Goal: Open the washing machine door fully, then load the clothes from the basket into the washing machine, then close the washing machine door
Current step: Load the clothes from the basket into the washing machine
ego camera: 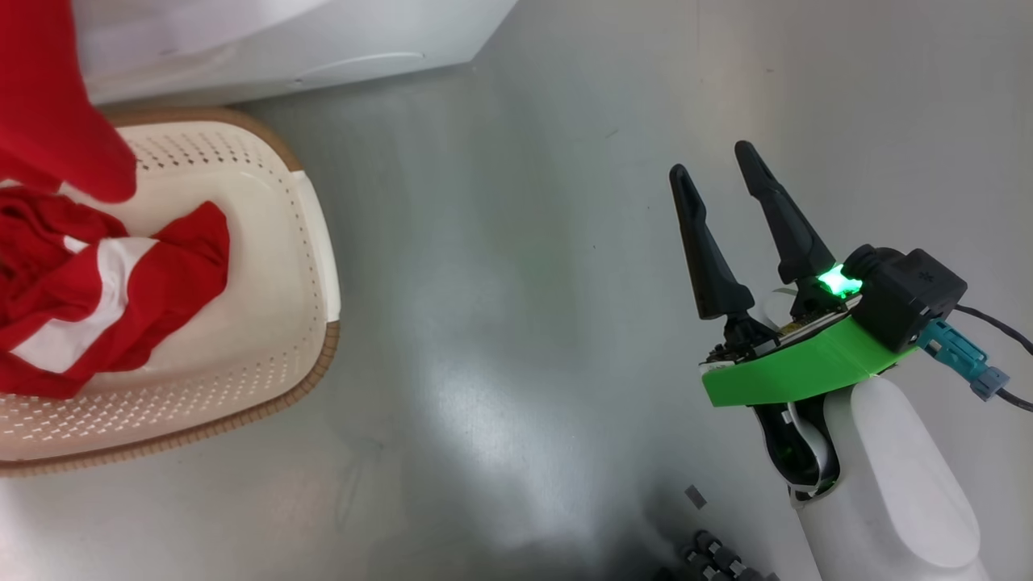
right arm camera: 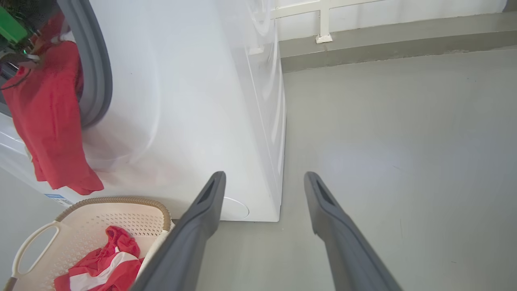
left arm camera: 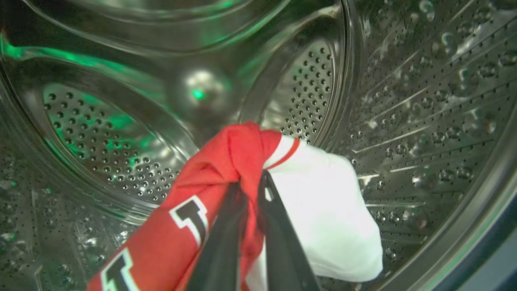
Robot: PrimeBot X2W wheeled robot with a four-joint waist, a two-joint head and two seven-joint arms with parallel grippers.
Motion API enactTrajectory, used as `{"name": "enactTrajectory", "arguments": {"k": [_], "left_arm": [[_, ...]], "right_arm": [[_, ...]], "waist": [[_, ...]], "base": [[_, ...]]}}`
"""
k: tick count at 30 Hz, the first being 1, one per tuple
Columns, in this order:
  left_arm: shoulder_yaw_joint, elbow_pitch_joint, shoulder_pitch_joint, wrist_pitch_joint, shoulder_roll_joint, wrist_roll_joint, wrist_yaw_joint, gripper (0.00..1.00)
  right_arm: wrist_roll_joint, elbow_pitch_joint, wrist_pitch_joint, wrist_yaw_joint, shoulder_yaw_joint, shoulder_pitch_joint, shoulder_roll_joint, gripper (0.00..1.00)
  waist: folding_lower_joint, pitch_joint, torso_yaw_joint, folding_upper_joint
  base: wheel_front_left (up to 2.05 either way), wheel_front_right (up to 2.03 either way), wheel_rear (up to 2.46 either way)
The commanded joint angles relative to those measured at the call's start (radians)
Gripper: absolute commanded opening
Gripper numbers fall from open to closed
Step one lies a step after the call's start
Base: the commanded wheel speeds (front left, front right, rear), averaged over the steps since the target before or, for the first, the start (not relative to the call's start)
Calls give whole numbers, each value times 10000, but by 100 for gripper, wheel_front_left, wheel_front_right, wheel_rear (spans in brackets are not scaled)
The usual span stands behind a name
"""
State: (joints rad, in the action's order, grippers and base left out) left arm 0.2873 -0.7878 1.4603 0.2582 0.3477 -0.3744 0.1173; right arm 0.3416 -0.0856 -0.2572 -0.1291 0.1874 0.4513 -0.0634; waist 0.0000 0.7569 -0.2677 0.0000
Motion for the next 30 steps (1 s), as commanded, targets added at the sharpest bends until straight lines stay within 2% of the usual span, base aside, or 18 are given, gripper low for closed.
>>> {"name": "enactTrajectory", "arguments": {"k": [1, 2, 3, 4, 5, 6, 18, 30], "left_arm": [[-135, 60, -4, 36, 292, 227, -80, 0], [-138, -127, -55, 36, 208, 248, -93, 0], [-122, -451, -133, 35, 100, 214, -89, 10], [-78, -808, -189, 8, -18, 154, -70, 40], [34, -1099, -208, -30, -101, 168, -44, 76], [135, -1341, -206, -50, -162, 193, -25, 100], [472, -2350, -67, 18, -662, -20, 90, 100], [466, -1451, -1074, 34, -747, -222, 127, 100]], "right_arm": [[-97, 237, -46, -16, 173, -241, 88, 100], [-111, 222, -46, -16, 180, -241, 93, 100], [-121, 203, -46, -16, 198, -234, 98, 100], [-132, 188, -46, -16, 219, -223, 102, 100], [-143, 181, -46, -16, 236, -207, 106, 100], [-153, 175, -46, -16, 239, -189, 108, 100], [-237, 117, -46, -16, 191, -122, 122, 100], [-267, 26, -46, -16, 45, -216, -39, 100]], "waist": [[0, 99, -25, 0], [0, 106, -5, 0], [0, 97, 21, 0], [0, 87, 48, 0], [0, 88, 75, 0], [0, 87, 101, 0], [0, -132, 445, 0], [0, -646, 985, 0]], "base": [[0, 0, 0], [0, 0, 0], [0, 0, 0], [0, 0, 0], [0, 0, 0], [0, 0, 0], [0, 0, 0], [0, 0, 0]]}}
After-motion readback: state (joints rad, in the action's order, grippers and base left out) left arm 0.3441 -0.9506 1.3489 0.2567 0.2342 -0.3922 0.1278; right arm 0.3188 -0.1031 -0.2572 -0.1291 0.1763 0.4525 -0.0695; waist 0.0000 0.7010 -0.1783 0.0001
